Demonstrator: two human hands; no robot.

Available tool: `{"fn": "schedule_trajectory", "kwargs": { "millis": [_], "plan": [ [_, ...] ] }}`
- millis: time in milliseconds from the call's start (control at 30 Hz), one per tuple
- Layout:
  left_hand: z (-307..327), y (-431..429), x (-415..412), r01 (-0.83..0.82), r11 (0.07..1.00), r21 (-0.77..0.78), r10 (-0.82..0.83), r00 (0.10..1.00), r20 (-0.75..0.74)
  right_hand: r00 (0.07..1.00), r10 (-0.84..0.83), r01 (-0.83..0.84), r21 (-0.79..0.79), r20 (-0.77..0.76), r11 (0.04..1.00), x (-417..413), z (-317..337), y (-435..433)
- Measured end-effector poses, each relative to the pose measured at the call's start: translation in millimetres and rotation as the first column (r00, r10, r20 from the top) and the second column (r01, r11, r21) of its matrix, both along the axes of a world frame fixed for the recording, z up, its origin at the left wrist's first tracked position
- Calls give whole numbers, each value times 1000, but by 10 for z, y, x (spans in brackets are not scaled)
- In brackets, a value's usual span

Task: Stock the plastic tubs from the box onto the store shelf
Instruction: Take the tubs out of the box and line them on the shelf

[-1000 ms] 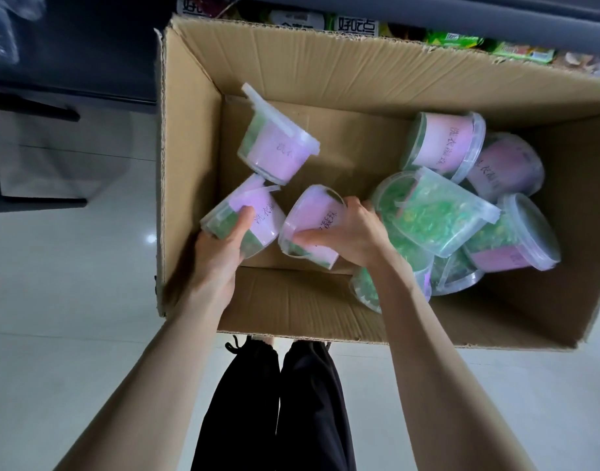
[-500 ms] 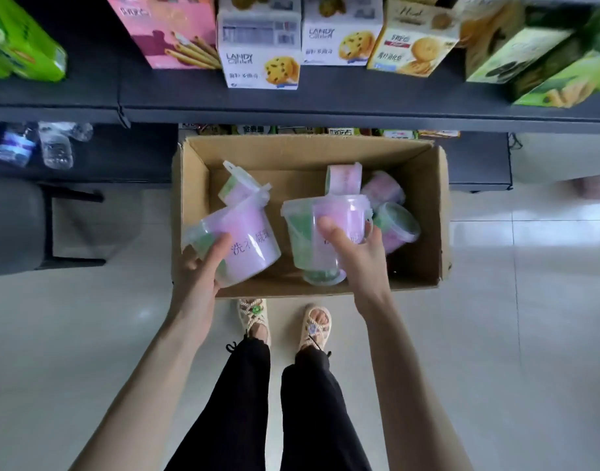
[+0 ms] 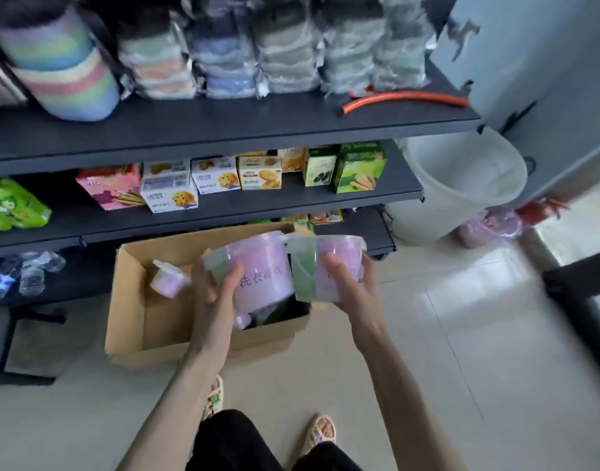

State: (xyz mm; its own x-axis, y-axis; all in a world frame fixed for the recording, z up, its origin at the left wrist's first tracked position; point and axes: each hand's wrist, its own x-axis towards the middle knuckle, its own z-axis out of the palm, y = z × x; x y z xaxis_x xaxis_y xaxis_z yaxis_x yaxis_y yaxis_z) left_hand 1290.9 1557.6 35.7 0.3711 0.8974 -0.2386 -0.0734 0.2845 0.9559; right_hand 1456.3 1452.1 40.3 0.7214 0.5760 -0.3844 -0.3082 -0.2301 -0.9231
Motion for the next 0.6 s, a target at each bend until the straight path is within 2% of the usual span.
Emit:
{"fn": "schedule_trajectory", "kwargs": {
  "millis": [133,233,433,600],
  "plan": [
    [511,-197,720,80,988,132,-85,996,36,998,-34,28,102,60,994,616,499,-236],
    [975,-140,1265,32,953,301,-41,999,22,990,-31,-2,237,135,971,1076,923,-207],
    [1726,260,2214,7,896,444,-56,994,97,955,-100,-14,380,278,925,2057,1637,89],
    [1925,742,2969,-93,860,501,-17,977,212,917,-144,-18,399,372,917,2919,1960,419]
  ]
}}
